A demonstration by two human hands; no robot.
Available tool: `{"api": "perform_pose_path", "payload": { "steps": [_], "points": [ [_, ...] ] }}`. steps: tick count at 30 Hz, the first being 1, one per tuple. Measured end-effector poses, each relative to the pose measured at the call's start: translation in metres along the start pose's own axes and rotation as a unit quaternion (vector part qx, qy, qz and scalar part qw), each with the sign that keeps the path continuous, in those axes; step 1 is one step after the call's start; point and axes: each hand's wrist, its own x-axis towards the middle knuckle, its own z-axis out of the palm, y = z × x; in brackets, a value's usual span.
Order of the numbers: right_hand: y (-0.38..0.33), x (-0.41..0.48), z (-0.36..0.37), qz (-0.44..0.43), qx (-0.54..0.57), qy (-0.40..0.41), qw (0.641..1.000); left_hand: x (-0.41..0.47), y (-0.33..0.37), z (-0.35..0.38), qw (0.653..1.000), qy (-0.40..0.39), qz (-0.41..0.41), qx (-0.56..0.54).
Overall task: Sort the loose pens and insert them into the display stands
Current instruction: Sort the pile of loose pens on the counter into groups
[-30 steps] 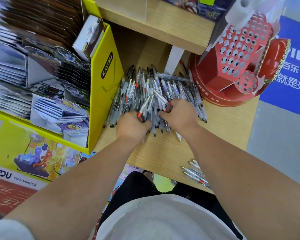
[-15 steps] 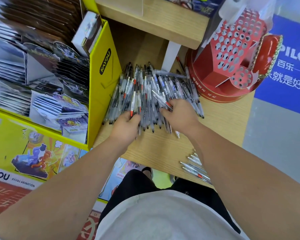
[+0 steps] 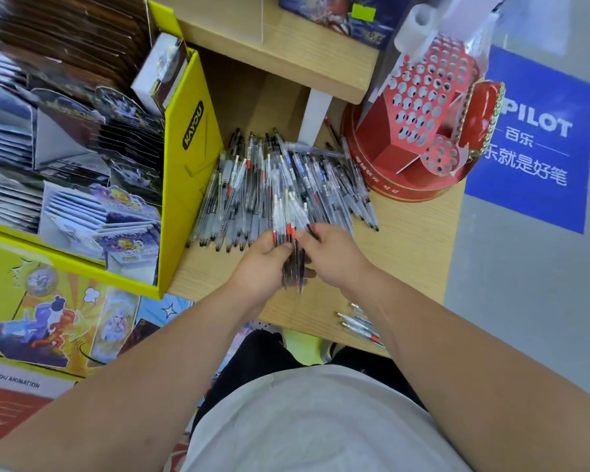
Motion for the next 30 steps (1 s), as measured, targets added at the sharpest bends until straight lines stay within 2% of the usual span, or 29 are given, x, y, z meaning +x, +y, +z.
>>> {"api": "perform_pose_path", "payload": {
  "steps": [5,8,11,15,20,21,25,30],
  "points": [
    [-0.013,-0.005,0.006,-0.082,-0.139,0.058,0.985,0.011,0.003,0.010,0.999,0.035,-0.005,-0.019],
    [-0.011,-0.003,0.006,-0.098,-0.153,0.088,0.979,0.015,0.006,0.012,0.998,0.049,-0.012,-0.036],
    [-0.005,0.005,0.003,-0.092,-0.159,0.103,0.978,0.016,0.010,0.011,0.993,0.023,-0.014,-0.112],
    [-0.007,0.009,-0.006,-0.114,-0.128,0.064,0.983,0.017,0.012,0.007,0.988,0.013,-0.015,-0.154],
    [-0.009,0.019,-0.018,-0.127,-0.119,-0.032,0.984,0.023,0.011,-0.010,0.997,-0.010,-0.014,-0.069],
    [-0.009,0.023,-0.021,-0.120,-0.115,-0.018,0.986,0.024,0.011,-0.012,0.998,-0.013,-0.016,-0.061],
    [0.003,0.045,-0.037,-0.048,-0.139,0.147,0.978,0.026,0.013,-0.017,0.998,0.022,-0.022,-0.056],
    [0.013,0.059,-0.036,-0.023,-0.225,0.124,0.966,0.025,0.013,-0.024,0.997,0.049,-0.015,-0.063]
  ]
}}
